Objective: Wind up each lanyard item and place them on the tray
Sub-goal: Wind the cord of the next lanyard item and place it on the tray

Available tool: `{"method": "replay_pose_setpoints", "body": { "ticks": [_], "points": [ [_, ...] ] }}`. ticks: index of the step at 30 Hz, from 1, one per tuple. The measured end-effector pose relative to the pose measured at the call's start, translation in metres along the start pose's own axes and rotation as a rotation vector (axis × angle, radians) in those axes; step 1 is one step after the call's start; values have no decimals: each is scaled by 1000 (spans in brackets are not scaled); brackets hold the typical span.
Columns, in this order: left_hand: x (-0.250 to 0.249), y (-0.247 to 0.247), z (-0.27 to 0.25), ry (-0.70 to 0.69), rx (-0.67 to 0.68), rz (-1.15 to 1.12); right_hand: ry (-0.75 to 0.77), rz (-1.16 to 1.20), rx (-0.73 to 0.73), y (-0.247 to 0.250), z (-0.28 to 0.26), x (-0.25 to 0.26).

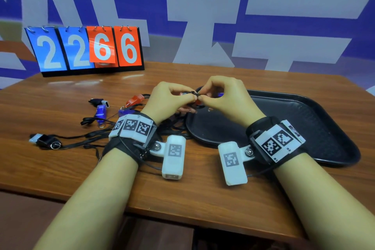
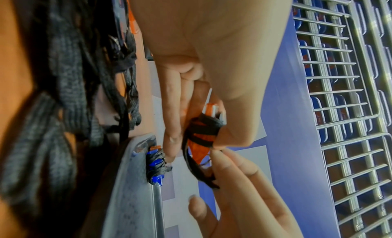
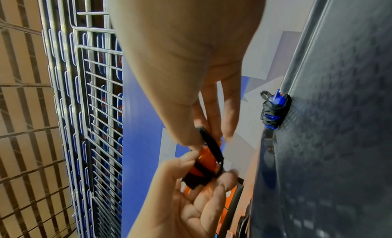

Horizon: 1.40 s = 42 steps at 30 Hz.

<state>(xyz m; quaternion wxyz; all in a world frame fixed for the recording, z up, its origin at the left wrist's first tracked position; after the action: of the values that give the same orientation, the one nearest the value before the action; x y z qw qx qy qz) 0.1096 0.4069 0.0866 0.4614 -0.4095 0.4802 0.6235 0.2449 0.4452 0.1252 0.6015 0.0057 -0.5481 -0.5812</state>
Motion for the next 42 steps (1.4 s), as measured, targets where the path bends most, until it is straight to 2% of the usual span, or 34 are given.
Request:
{"method": "replay_pose_setpoints", "body": {
  "ticks": [8, 18, 30, 35, 38, 42],
  "points": [
    [-8, 11, -2, -79, -97, 158, -103, 180, 29, 0, 0, -10],
    [-14, 7, -2, -119, -34, 347, -92, -77, 31, 4, 0, -7],
    [-19, -1, -6, -118, 29, 155, 12, -47, -23, 10, -1, 3],
    [-15, -4, -4, -81, 41, 109, -41, -117, 5, 7, 0, -1],
    [-5, -1, -2, -13, 20, -3, -71, -72, -22, 9, 0, -4],
    [-3, -4, -1, 7, 49, -38, -116, 63, -53, 11, 0, -13]
  ]
}}
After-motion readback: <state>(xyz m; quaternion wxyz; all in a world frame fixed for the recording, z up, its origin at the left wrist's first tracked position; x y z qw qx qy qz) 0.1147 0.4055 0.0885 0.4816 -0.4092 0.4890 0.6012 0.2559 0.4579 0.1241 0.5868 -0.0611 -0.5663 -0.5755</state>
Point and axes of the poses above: each hand's wrist, its own z-axis towards the middle knuckle, its own y-axis out of the back of the hand, x = y × z, the point moved 10 cm from there along z, towards the middle knuckle, and after that the axes turned 8 degrees about x, right-handed, at the moved point
